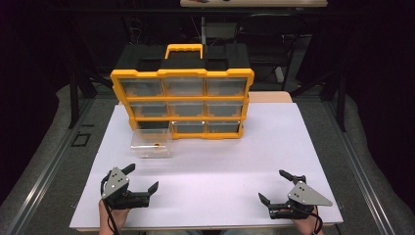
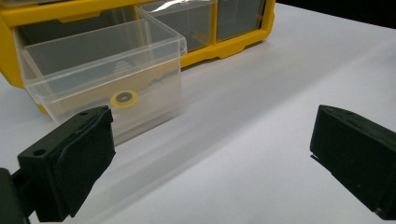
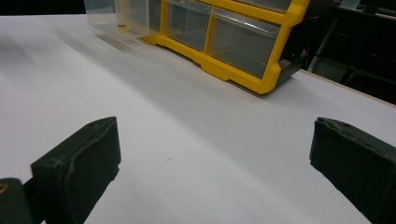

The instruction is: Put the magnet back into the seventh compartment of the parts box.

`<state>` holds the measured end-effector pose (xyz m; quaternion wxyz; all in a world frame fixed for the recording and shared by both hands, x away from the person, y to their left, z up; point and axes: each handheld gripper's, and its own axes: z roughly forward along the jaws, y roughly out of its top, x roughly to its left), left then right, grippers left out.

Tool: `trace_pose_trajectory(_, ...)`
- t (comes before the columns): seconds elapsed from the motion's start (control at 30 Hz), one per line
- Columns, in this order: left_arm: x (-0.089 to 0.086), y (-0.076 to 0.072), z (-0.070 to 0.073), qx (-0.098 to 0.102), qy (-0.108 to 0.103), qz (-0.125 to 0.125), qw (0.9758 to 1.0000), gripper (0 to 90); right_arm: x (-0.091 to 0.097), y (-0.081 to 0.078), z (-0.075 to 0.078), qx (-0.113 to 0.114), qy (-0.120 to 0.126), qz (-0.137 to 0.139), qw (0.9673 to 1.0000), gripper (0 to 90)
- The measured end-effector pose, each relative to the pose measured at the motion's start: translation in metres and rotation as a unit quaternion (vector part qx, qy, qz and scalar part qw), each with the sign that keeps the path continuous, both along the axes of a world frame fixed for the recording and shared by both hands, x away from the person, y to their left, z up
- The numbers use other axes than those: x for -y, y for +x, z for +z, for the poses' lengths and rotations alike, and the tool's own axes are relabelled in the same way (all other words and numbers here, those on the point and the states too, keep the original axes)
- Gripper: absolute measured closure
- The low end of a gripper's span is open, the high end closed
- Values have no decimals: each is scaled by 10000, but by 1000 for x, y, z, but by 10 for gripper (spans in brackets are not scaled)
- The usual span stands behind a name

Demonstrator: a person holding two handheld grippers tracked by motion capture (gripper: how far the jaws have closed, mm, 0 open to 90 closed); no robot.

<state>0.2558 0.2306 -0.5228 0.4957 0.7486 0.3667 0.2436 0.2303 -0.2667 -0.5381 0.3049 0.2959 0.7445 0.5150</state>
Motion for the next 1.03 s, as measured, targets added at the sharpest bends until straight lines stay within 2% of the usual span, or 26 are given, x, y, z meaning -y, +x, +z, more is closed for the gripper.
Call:
trace_pose_trajectory(0.03, 1, -1, -3, 24, -41, -10, 10000, 0, 0, 0, 0, -19, 12, -2, 10000, 14)
trace_pose_trajectory(0.17, 1, -5, -9, 175, 39, -102, 9998, 0, 0, -1, 1, 6, 27, -12, 10000, 14)
trace_pose_trajectory(0.2, 1, -4, -10, 115, 61, -119, 9998, 0, 0, -1, 1, 13, 21, -10, 10000, 14)
trace_pose_trajectory(0.37, 0, -2, -13, 61, 66, -125, 9999, 0, 0, -1, 0, 3, 6, 1, 10000, 14)
trace_pose_trajectory(0.63, 5, -3, -13, 98, 263, -263, 9993, 0, 0, 0, 0, -2, 11, -21, 10000, 14)
trace_pose_trajectory(1.03, 3, -1, -12, 96, 258, -176, 9995, 0, 1, 0, 0, -16, 2, -5, 10000, 14)
